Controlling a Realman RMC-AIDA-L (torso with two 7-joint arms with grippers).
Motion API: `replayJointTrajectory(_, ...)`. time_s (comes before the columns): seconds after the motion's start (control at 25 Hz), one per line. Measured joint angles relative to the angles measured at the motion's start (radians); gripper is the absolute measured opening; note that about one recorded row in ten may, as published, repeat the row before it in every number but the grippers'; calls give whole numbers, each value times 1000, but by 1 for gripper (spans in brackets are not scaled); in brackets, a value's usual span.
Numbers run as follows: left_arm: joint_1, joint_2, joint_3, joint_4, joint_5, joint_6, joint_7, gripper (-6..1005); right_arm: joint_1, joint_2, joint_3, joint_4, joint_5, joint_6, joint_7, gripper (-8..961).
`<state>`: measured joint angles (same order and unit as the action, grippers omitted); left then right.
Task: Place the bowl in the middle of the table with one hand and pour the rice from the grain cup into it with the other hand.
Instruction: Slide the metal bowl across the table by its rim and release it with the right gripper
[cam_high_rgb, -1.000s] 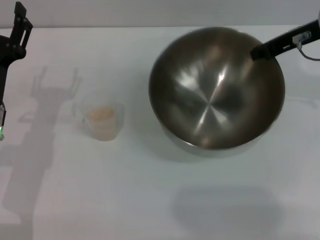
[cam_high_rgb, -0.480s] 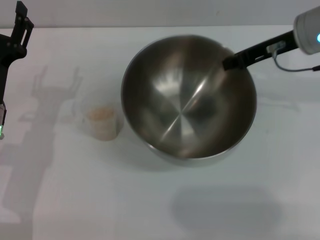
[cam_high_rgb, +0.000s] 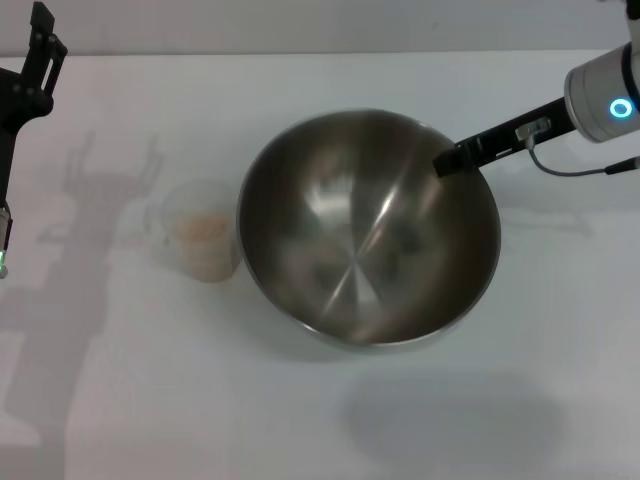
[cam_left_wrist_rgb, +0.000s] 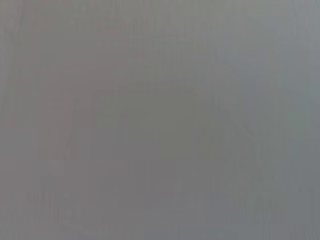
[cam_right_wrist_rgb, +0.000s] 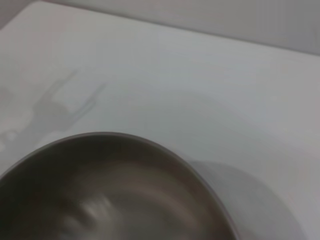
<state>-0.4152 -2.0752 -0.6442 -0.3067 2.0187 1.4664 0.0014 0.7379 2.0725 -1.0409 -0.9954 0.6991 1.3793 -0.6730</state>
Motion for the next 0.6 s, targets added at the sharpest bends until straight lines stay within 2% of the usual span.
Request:
replayJointTrajectory(0.12,-2,0,0,-1,0,0,0,825,11,-1,-2,38,-15,-14,0,24)
replayJointTrajectory(0.6,-5,0,0,-2,0,0,0,825,18,0,-13,49,-27,-25,7,27)
